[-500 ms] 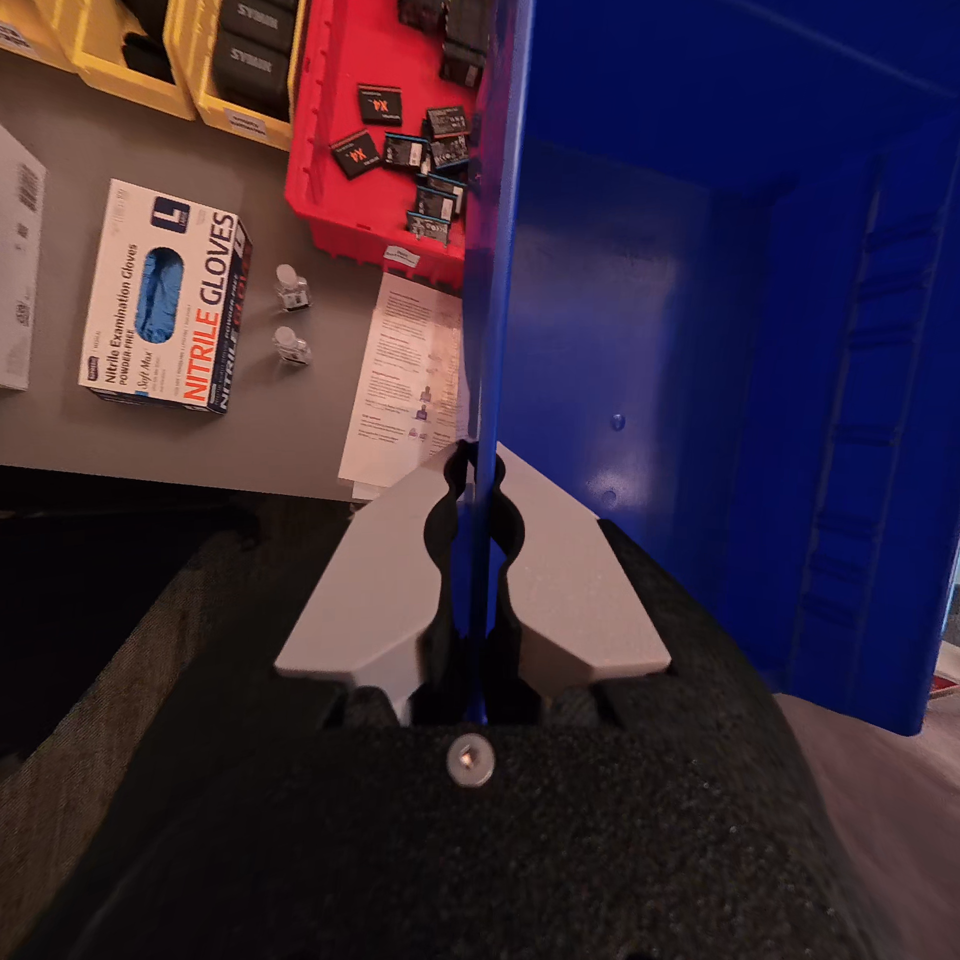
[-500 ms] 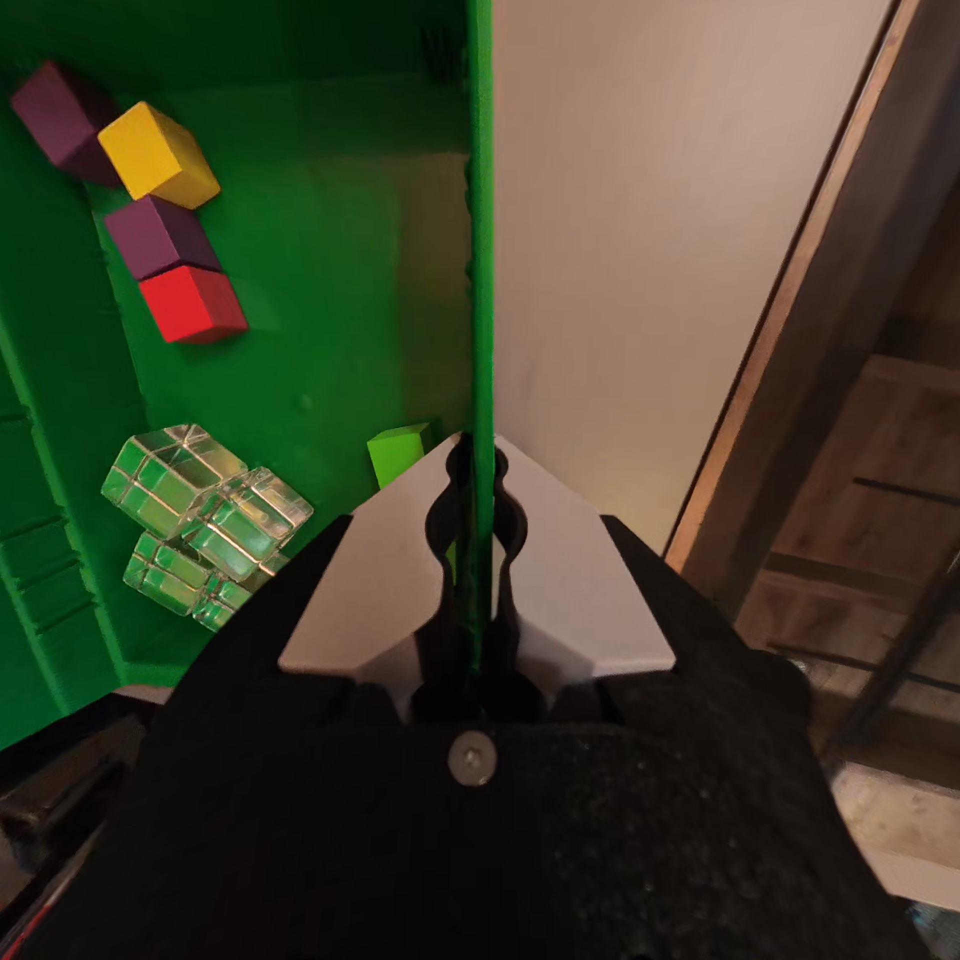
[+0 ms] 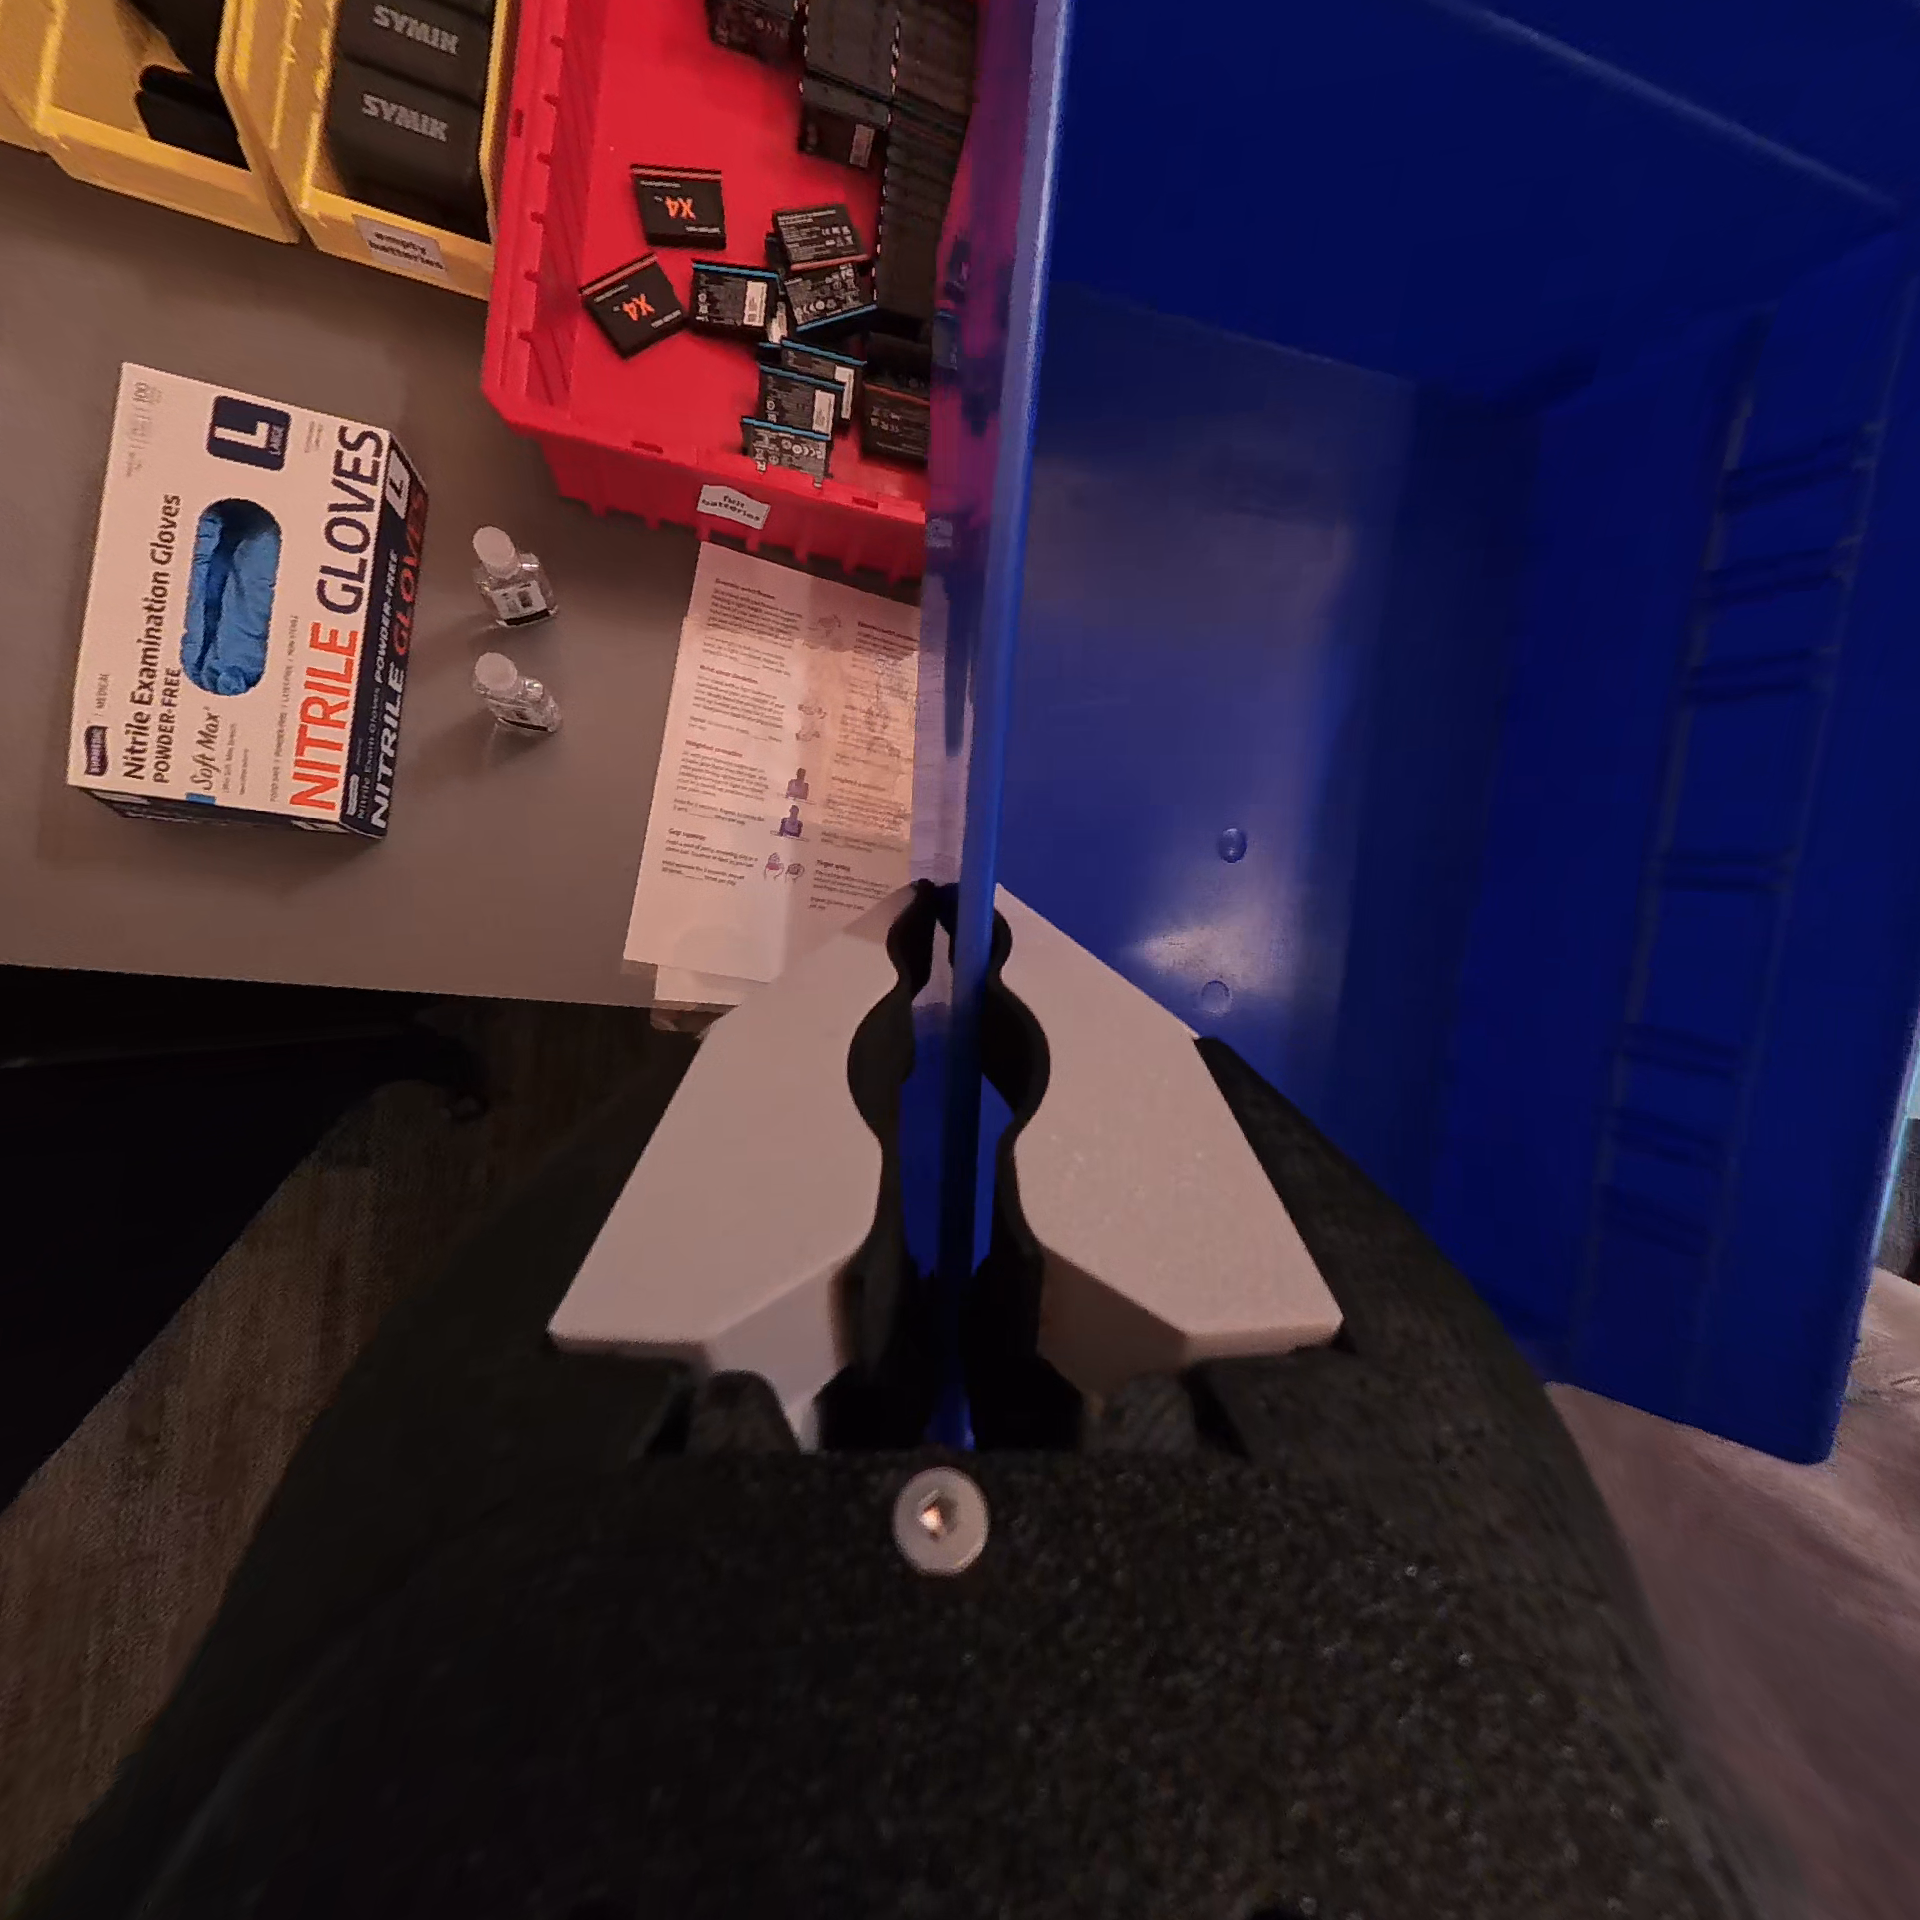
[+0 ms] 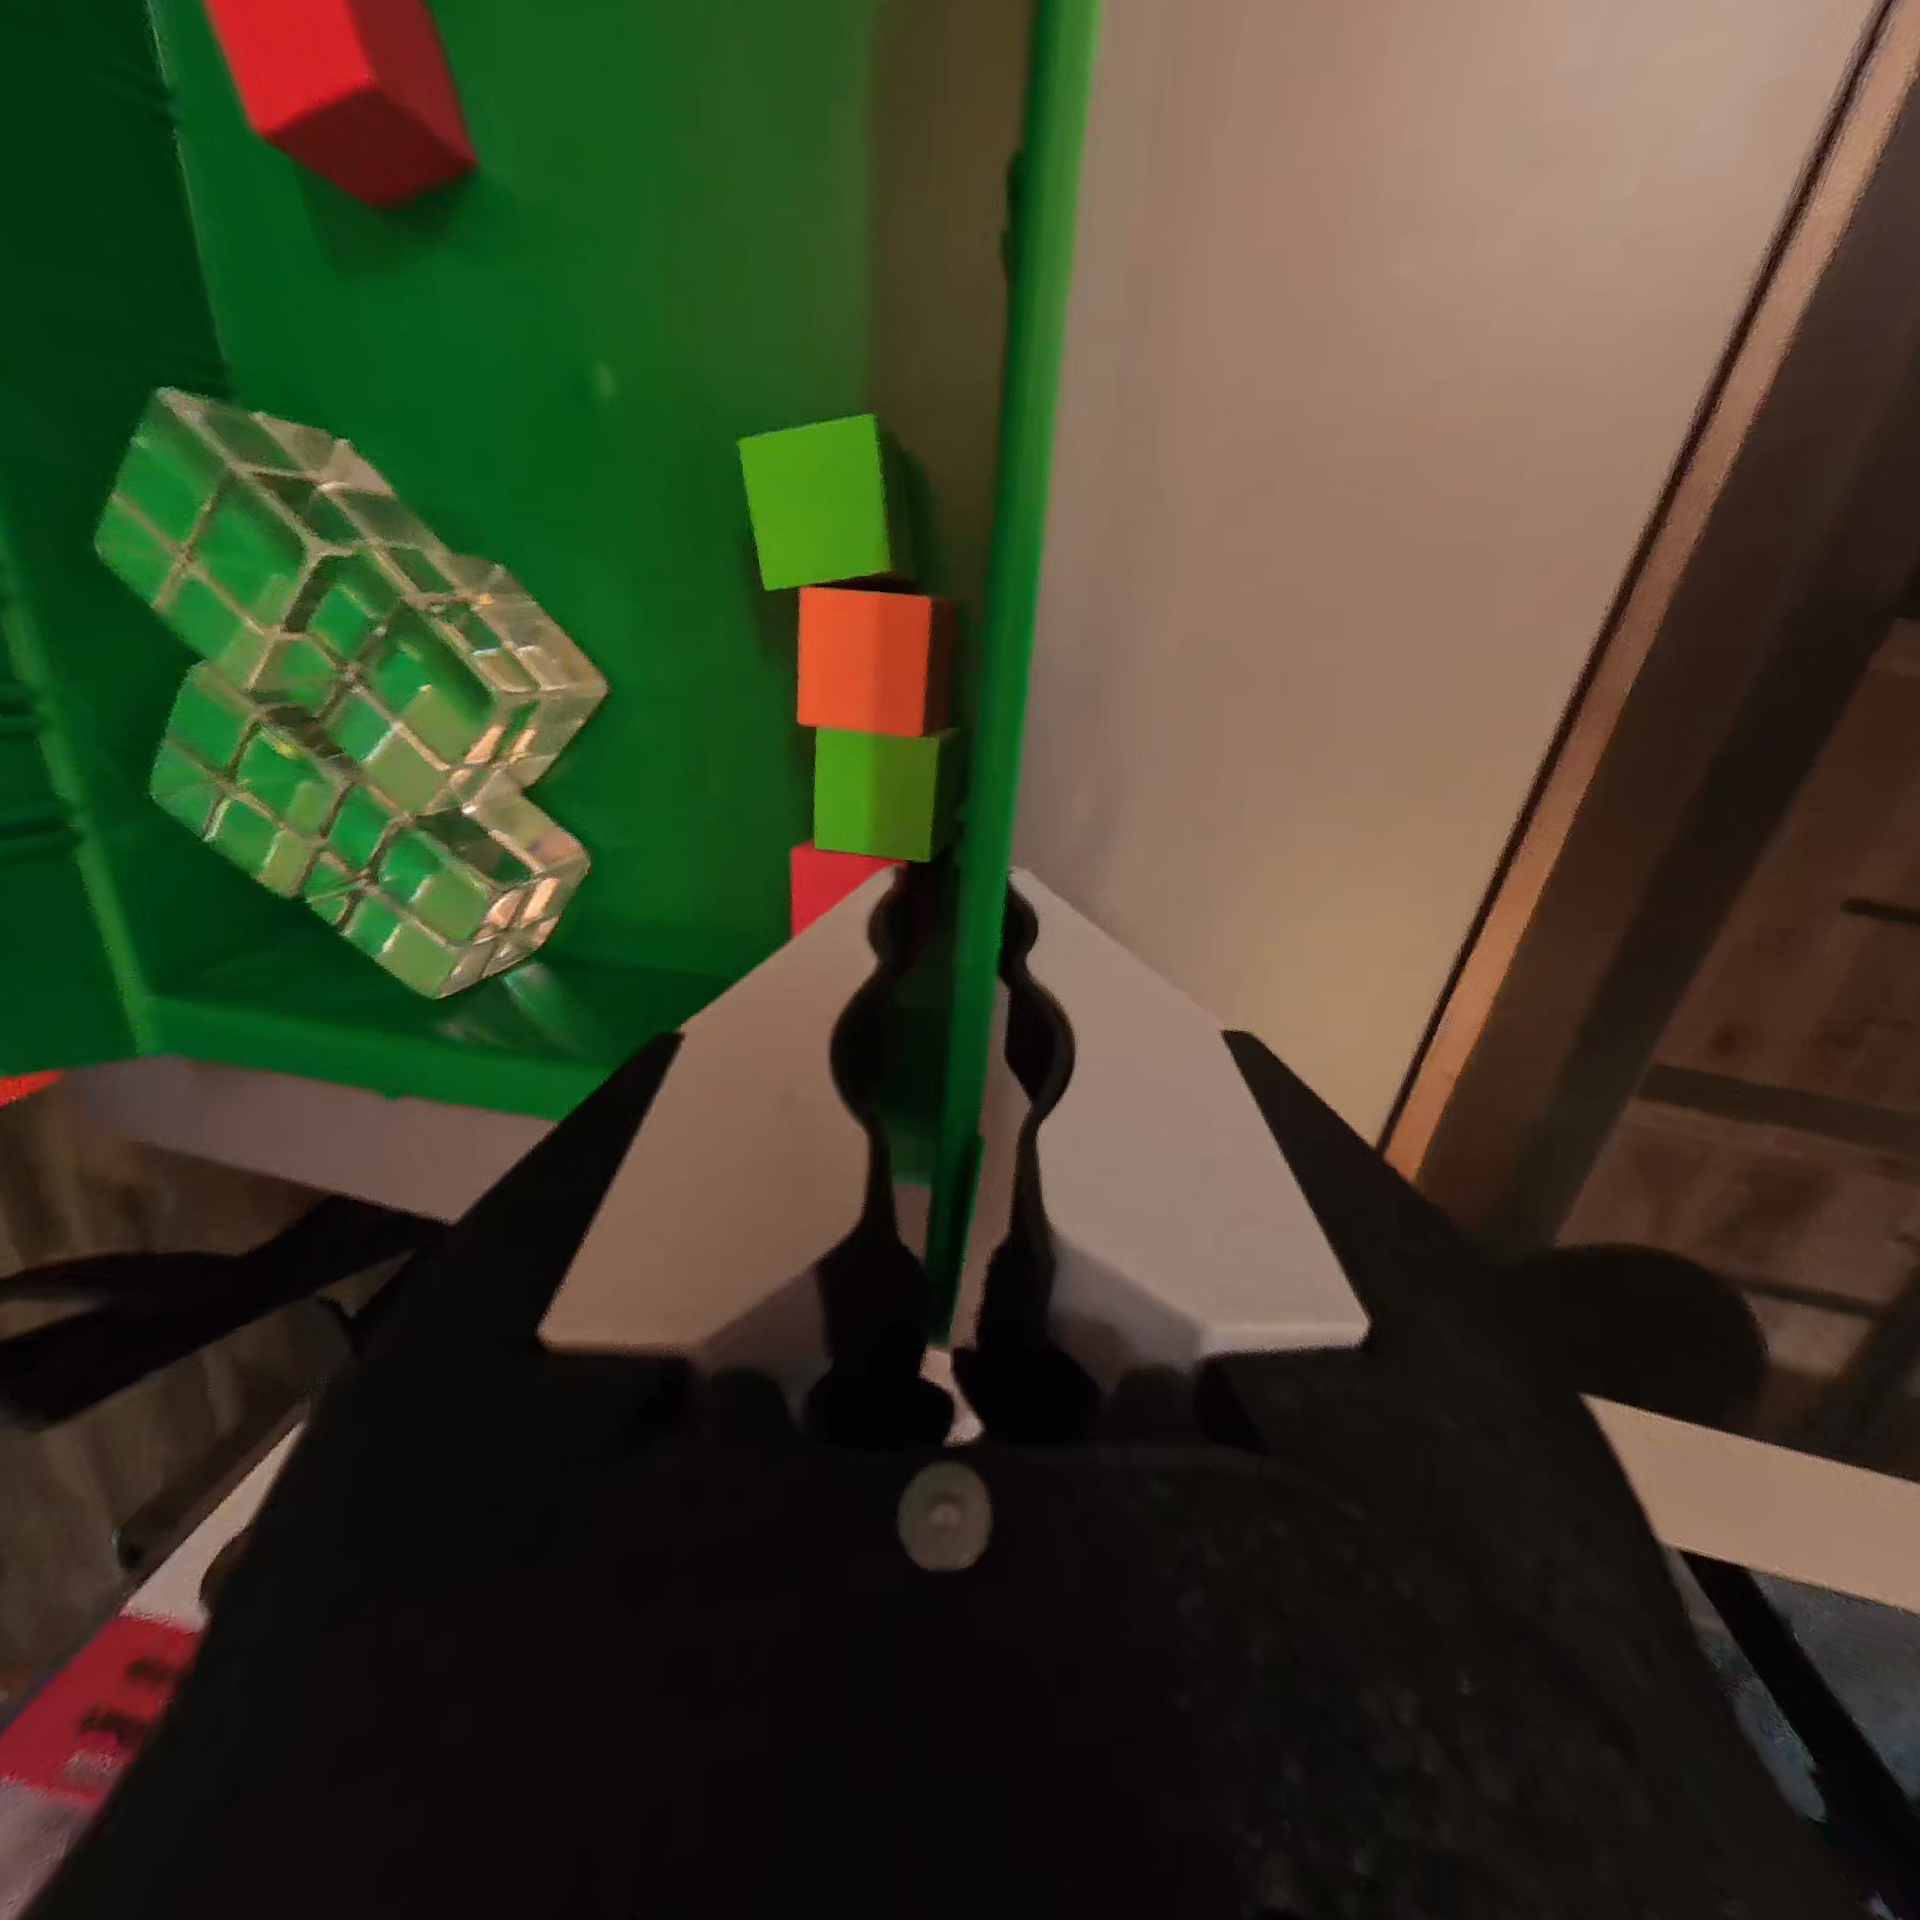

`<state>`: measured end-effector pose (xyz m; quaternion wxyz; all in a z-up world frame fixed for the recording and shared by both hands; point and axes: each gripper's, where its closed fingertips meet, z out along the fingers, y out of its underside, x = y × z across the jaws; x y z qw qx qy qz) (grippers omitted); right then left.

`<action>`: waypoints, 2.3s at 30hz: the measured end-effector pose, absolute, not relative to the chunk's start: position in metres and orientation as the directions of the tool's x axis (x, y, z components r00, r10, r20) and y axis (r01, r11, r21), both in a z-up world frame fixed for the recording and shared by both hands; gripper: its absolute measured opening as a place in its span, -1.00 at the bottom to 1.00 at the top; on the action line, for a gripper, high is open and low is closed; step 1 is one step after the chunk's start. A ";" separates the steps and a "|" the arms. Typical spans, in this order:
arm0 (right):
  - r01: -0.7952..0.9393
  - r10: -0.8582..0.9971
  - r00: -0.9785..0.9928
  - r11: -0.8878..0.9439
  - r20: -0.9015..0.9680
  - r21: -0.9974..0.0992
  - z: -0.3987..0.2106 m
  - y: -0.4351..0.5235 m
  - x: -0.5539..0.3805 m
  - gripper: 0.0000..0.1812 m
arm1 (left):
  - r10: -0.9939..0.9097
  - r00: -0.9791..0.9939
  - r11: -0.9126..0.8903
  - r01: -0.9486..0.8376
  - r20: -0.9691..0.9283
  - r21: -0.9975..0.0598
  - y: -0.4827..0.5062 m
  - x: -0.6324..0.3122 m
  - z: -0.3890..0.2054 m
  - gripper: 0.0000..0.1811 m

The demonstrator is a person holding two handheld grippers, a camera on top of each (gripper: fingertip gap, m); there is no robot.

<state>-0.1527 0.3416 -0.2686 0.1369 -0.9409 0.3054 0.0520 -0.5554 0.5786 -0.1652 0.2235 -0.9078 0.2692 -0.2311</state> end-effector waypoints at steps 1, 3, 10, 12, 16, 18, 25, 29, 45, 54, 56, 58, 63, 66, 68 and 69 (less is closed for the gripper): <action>-0.596 -0.575 0.803 -0.770 -0.158 -0.228 -0.270 0.342 -0.150 -0.94 | -0.589 0.752 -0.755 -0.381 0.296 -0.534 0.578 -0.557 -0.163 -0.93; -0.635 -0.605 0.773 -0.735 -0.190 -0.238 -0.270 0.349 -0.150 -0.96 | -0.582 0.760 -0.753 -0.369 0.289 -0.545 0.576 -0.558 -0.157 -0.93; -0.646 -0.583 0.760 -0.727 -0.288 -0.233 -0.269 0.363 -0.167 -0.92 | -0.588 0.752 -0.724 -0.324 0.299 -0.609 0.557 -0.549 -0.118 -0.93; -0.652 -0.562 0.745 -0.727 -0.359 -0.215 -0.266 0.363 -0.179 -0.85 | -0.585 0.745 -0.724 -0.303 0.320 -0.619 0.546 -0.541 -0.110 -0.93; -0.574 -0.460 0.817 -0.706 -0.347 -0.415 -0.221 0.358 -0.166 -0.65 | -0.627 0.709 -0.695 -0.320 0.324 -0.643 0.522 -0.500 -0.096 -0.93; -0.526 -0.408 0.850 -0.619 -0.333 -0.584 -0.170 0.351 -0.143 -0.54 | -0.669 0.672 -0.666 -0.350 0.319 -0.659 0.509 -0.465 -0.091 -0.93; -0.463 -0.053 0.880 -0.315 -0.472 -0.828 -0.014 0.273 -0.145 -0.24 | -0.823 0.487 -0.527 -0.463 0.292 -0.713 0.442 -0.297 -0.063 -0.94; -0.433 -0.183 0.899 -0.250 -0.397 -0.866 -0.016 0.220 -0.097 -0.02 | -0.882 0.410 -0.428 -0.497 0.230 -0.755 0.394 -0.186 -0.053 -0.94; -0.589 -0.734 0.679 -0.543 -0.002 -0.599 -0.187 -0.056 0.310 -0.88 | -0.966 0.198 -0.259 -0.784 0.169 -0.564 0.096 0.200 -0.200 -0.93; -0.540 -0.630 0.774 -0.709 0.062 -0.454 -0.236 -0.059 0.377 -0.94 | -0.938 0.266 -0.345 -0.784 0.223 -0.516 0.069 0.245 -0.235 -0.74; -0.540 -0.612 0.790 -0.713 0.022 -0.448 -0.243 -0.054 0.380 -0.95 | -0.938 0.266 -0.344 -0.790 0.223 -0.507 0.064 0.242 -0.241 -0.68; -0.543 -0.606 0.796 -0.713 -0.001 -0.444 -0.246 -0.051 0.382 -0.96 | -0.934 0.261 -0.353 -0.780 0.244 -0.516 0.060 0.241 -0.245 -0.62; -0.539 -0.604 0.797 -0.713 0.004 -0.448 -0.246 -0.047 0.389 -0.95 | -0.906 0.212 -0.392 -0.745 0.366 -0.539 0.058 0.245 -0.234 -0.52; -0.470 -0.592 0.802 -0.705 0.075 -0.531 -0.231 -0.048 0.396 -0.87 | -0.875 0.165 -0.430 -0.696 0.455 -0.575 0.069 0.220 -0.203 -0.52; -0.437 -0.625 0.770 -0.663 0.128 -0.607 -0.206 -0.053 0.399 -0.81 | -0.861 0.159 -0.466 -0.628 0.483 -0.624 0.093 0.182 -0.176 -0.51; -0.422 -0.641 0.754 -0.641 0.144 -0.642 -0.191 -0.056 0.397 -0.74 | -0.858 0.170 -0.484 -0.585 0.485 -0.651 0.111 0.157 -0.163 -0.51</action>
